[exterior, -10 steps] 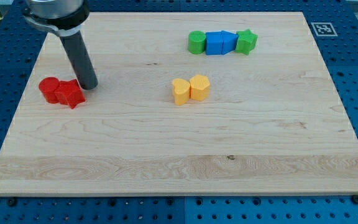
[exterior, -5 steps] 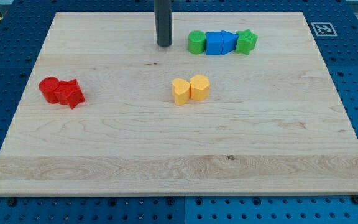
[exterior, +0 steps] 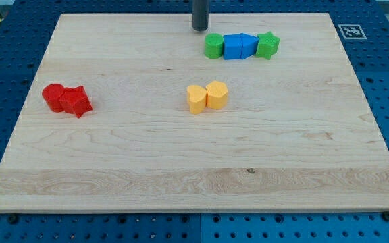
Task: Slide green circle towards yellow hexagon
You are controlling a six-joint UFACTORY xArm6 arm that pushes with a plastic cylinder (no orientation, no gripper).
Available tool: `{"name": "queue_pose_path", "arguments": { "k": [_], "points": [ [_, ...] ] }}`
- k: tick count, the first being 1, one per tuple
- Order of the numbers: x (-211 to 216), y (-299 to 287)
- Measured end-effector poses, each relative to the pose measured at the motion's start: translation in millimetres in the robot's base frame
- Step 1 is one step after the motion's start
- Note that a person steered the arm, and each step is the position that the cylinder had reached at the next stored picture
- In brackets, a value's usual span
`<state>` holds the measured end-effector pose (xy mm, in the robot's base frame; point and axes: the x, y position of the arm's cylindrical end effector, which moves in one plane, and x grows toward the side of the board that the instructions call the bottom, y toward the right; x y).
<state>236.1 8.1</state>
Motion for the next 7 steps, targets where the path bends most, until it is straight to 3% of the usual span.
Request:
{"name": "queue_pose_path", "arguments": {
  "k": [7],
  "points": [
    [31,21]
  ]
}}
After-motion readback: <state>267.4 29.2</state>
